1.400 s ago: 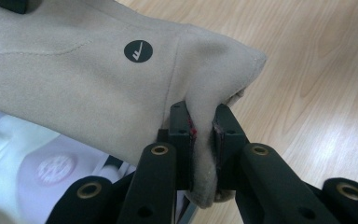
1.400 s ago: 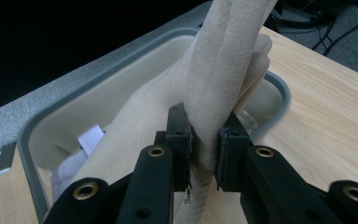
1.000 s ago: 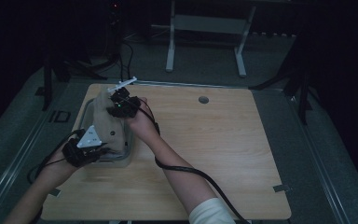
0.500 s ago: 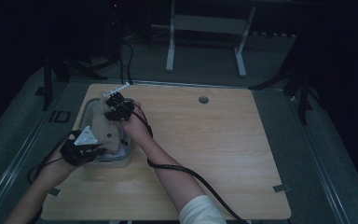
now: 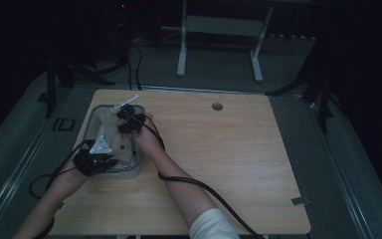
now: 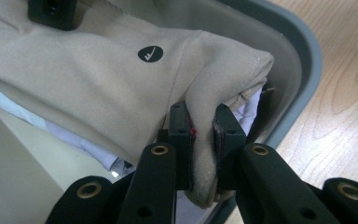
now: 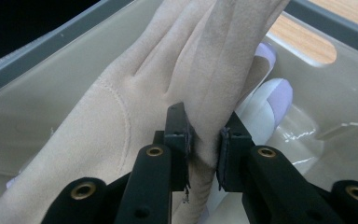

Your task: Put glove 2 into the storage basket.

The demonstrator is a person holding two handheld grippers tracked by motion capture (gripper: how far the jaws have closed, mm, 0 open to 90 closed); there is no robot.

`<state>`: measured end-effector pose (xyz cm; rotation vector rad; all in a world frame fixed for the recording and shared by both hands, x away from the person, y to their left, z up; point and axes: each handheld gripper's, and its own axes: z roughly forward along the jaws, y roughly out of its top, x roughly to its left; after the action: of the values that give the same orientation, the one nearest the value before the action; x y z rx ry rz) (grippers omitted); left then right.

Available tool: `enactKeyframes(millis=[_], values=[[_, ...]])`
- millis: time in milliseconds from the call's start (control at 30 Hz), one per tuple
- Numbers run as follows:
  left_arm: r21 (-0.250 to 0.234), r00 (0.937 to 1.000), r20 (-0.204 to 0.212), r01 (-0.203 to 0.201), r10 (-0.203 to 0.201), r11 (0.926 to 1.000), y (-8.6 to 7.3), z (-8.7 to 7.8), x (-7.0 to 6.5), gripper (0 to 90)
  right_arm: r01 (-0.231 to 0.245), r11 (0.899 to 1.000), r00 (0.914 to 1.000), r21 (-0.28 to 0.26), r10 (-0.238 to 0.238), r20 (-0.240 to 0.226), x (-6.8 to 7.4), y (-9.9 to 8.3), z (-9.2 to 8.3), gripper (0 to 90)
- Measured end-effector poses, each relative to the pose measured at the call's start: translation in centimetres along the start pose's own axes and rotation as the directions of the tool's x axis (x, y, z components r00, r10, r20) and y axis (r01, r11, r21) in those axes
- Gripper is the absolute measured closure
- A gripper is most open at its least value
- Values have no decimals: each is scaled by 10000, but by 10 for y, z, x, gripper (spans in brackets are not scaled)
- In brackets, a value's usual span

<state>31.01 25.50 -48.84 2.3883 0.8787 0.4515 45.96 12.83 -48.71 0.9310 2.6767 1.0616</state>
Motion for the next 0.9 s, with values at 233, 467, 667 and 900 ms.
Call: enactKeyframes(millis=[233, 467, 667, 900], values=[[-34, 9996, 106, 254, -254, 9997, 0, 0, 1, 798, 30, 9998, 9997, -211, -34, -222, -6, -1, -9, 552], [-561, 9966, 313, 780, -763, 9954, -2, -6, 3, 662, 45, 9972, 9987, -749, -82, -493, -15, -3, -37, 299], [-1361, 9890, 433, 1464, -1417, 9798, 4, -20, 0, 320, 462, 9957, 9959, -803, -522, -745, -14, -9, -56, 178], [-1888, 9786, 1067, 1938, -1761, 9627, 11, -22, -3, 93, 958, 9909, 9929, -948, -1019, -617, -15, -26, -74, 151]])
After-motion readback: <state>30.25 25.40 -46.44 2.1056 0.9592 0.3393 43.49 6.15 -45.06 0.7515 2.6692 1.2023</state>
